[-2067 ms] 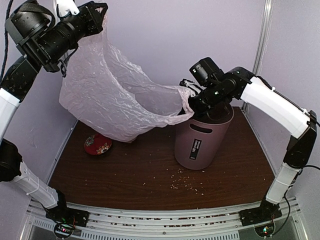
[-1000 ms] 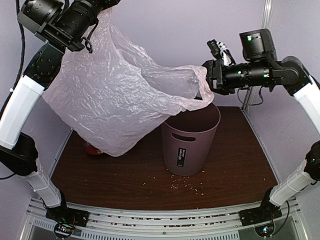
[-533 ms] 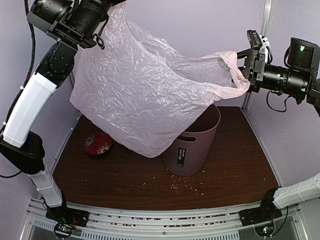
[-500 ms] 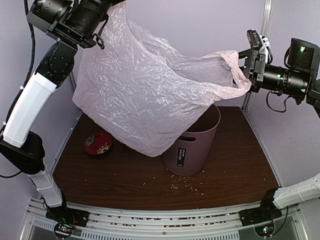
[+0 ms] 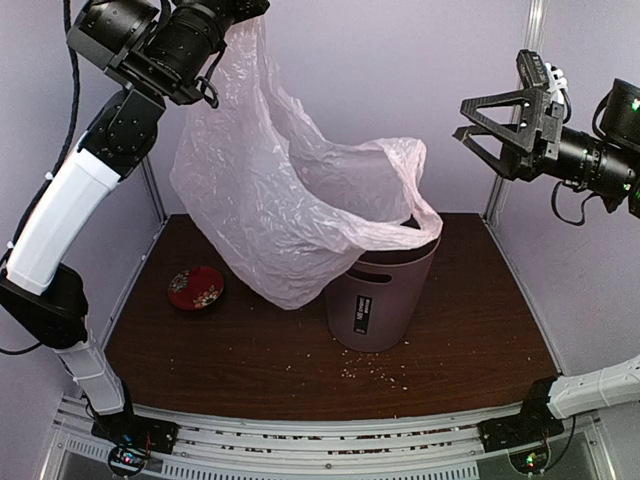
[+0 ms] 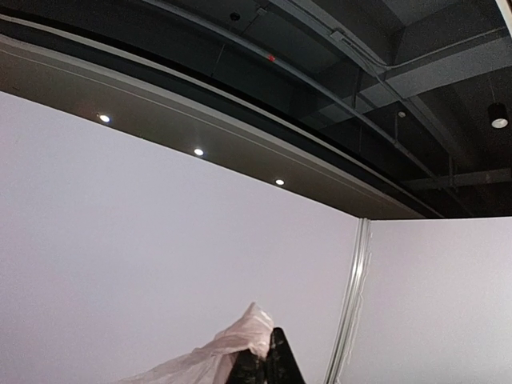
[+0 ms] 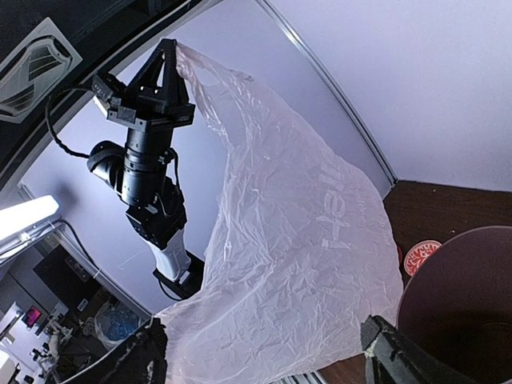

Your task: Put the trash bags into the trash bin

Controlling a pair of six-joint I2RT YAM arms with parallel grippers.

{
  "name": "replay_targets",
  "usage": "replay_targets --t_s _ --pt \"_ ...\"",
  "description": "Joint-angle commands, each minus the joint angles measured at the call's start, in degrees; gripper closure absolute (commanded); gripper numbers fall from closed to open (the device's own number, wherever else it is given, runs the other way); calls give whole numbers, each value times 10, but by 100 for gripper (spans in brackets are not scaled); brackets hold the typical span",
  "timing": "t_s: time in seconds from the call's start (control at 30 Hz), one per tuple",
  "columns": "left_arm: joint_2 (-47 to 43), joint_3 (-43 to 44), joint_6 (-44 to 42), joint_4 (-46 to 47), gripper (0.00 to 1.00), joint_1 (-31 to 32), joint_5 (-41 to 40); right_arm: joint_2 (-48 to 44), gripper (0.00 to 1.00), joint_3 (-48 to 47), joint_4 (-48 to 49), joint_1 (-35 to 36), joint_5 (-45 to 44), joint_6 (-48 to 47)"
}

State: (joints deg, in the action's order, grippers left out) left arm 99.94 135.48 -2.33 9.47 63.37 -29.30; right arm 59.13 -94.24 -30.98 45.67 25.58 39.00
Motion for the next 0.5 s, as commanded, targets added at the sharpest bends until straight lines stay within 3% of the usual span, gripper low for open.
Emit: replay_targets --t_s 0.0,0.23,0.47 --pt "-17 -13 -24 27 100 -1 -24 3 12 20 3 1 59 -7" --pt "-4 -4 -101 17 100 -2 -78 18 9 63 33 5 142 -29" --pt "3 -2 -158 -29 100 -2 -125 40 12 88 58 34 147 -38"
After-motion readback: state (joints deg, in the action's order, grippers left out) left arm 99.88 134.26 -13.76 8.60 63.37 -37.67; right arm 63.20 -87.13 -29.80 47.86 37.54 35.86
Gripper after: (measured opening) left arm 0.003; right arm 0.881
